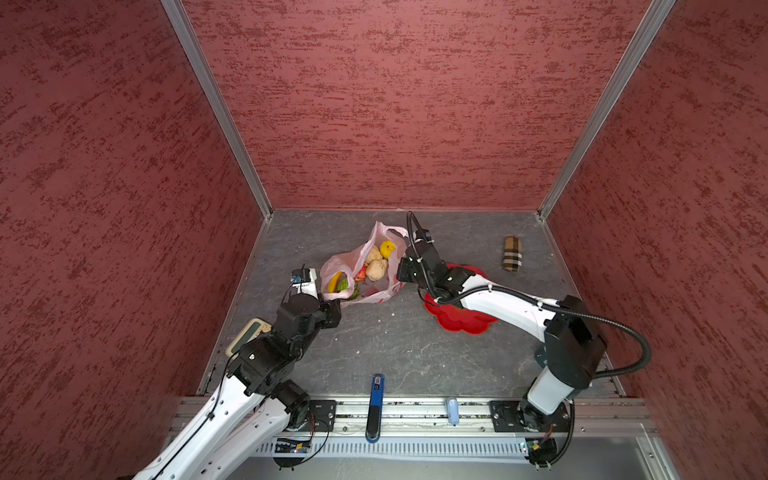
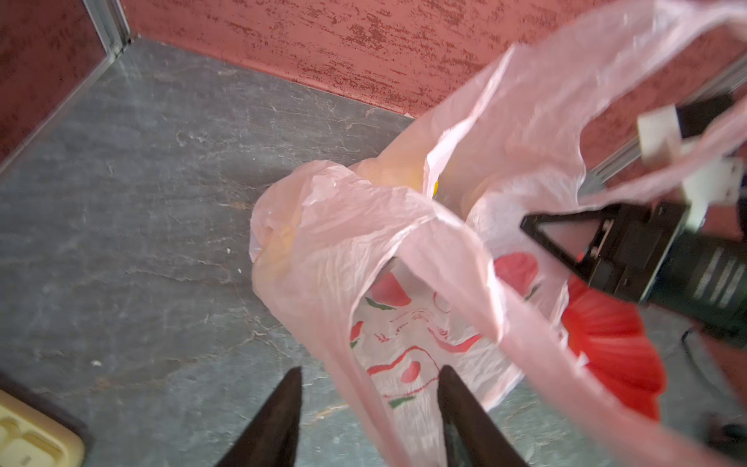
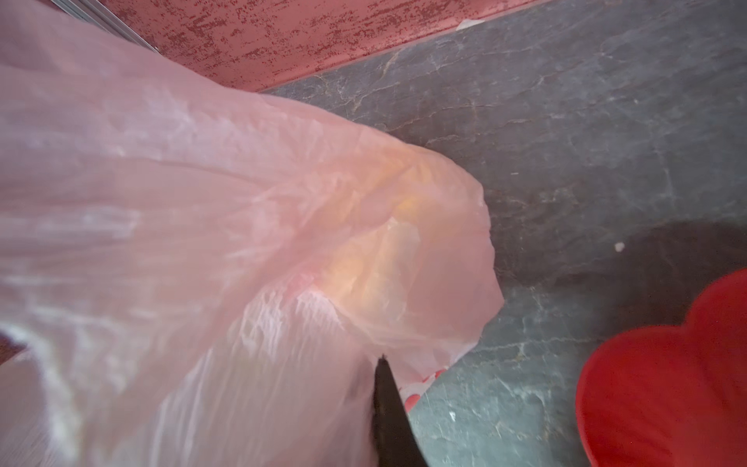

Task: Take fruits out of the plastic bag
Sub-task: Spread open the plastic bag at the center of the table.

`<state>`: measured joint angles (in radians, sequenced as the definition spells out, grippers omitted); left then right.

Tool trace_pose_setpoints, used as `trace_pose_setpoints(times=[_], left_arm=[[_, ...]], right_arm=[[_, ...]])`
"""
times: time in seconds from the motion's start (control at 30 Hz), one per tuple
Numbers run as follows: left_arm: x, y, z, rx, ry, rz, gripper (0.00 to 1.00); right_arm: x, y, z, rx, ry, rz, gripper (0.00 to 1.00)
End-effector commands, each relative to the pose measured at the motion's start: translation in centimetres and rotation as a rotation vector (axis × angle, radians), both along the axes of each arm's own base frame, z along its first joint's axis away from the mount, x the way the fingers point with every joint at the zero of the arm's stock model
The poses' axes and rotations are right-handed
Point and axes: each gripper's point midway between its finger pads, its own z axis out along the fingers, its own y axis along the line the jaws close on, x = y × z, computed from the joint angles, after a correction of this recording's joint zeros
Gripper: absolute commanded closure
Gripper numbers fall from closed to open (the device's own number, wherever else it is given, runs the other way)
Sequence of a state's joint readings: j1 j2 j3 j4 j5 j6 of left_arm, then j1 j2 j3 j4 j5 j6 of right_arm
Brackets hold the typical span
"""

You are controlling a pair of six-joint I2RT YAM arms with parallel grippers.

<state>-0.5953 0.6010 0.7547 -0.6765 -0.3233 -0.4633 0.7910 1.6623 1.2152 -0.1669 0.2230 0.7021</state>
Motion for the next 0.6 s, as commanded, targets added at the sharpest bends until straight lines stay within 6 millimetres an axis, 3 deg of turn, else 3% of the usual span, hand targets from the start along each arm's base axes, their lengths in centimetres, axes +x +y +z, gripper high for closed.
trace_pose_setpoints(times=[0.0,0.23,0.3,0.57], left_arm=[[-0.8,-0.8,2.3,0.004,0.007,-0.075,0.33],[-2.7,-1.6,4.7,0.045,0.104,-0.185,0.19],[-3.3,-1.8,5.2,0.029,0.119,-0.210,0.10],[-4.9,-2.3,2.6,-0.031,0.251,-0.218,0.01]], right_arm=[[-0.3,0.2,3.7,0.107,-0.076,-0.002,0.93],[-0.8,0.0,5.0,0.119,-0.101,0.014,0.94],[-0.7,0.1,5.3,0.121,-0.107,0.016,0.95],[-0.6,0.8,5.7,0.152,-0.115,0.031,0.96]])
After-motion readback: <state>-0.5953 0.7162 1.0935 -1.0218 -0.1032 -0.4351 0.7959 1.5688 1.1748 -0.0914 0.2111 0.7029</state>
